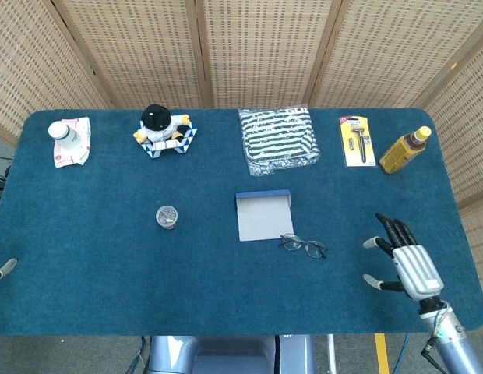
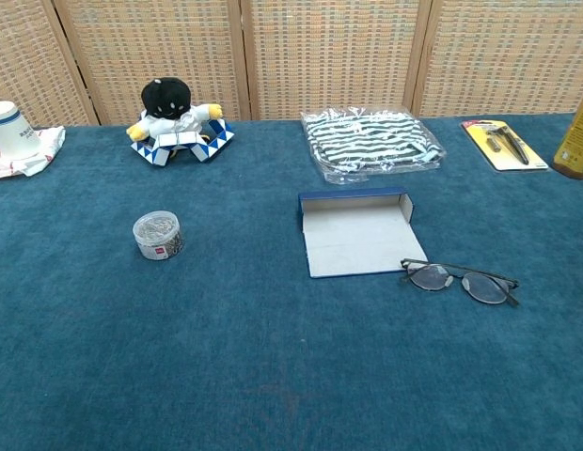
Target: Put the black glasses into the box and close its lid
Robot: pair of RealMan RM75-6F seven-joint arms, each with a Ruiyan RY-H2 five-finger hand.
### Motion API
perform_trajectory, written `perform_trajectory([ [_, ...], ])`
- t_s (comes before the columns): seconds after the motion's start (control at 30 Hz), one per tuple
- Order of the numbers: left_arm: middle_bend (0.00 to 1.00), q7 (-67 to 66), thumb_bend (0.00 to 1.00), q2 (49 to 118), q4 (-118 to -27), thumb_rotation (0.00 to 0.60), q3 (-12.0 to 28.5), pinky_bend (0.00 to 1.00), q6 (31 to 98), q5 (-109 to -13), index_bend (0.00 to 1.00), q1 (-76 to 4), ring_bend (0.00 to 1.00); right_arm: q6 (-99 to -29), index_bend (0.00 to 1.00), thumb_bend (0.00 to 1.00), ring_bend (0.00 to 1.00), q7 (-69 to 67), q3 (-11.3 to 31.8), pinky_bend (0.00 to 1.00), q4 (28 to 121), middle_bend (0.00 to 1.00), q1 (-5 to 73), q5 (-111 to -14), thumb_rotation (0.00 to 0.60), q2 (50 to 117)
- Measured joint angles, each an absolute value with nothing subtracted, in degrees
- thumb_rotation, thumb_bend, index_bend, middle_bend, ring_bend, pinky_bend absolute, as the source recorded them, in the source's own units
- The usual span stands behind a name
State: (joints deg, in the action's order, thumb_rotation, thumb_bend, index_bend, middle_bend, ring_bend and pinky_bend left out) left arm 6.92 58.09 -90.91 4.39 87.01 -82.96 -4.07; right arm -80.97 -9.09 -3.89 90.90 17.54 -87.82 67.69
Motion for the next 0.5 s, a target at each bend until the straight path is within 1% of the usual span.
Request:
perform_trajectory([
  [0.07,0.0,6.9,0.0,58.1,-90.9,0.6,4.5,0.0,86.7,-82.7,0.0,-4.2,0.0,-78.2,0.39,0.25,0.0,-5.8,-3.0,0.0,91.5,0.0,19.0,-86.9,0.6,69.2],
  [0.2,0.0,6.9,0.0,58.1,-90.8,0.6,4.6,0.0,85.7,-82.1,0.0,-4.5,0.0,-71.8,0.4,0.28,0.0,2.2,-0.8,0.0,92.4,0.0,22.0,-83.5,0.6,72.5],
  [0.27,0.0,7.0,0.0,58.1,-90.7,0.6,4.7,0.0,85.4,-81.8,0.0,-4.6,0.0,-69.4,0.4,0.31,0.0,6.6,0.6,0.0,92.5,0.0,23.5,-80.9,0.6,74.8],
  [0.37,0.0,7.2,0.0,58.0,-90.6,0.6,4.8,0.0,84.8,-81.4,0.0,-4.8,0.0,-66.8,0.4,0.34,0.0,12.0,2.3,0.0,92.2,0.0,25.2,-76.8,0.6,78.6],
  [0.5,0.0,7.5,0.0,57.9,-90.5,0.6,4.8,0.0,84.2,-81.3,0.0,-5.0,0.0,-65.0,0.4,0.34,0.0,18.3,4.1,0.0,90.0,0.0,27.0,-72.3,0.6,83.7],
])
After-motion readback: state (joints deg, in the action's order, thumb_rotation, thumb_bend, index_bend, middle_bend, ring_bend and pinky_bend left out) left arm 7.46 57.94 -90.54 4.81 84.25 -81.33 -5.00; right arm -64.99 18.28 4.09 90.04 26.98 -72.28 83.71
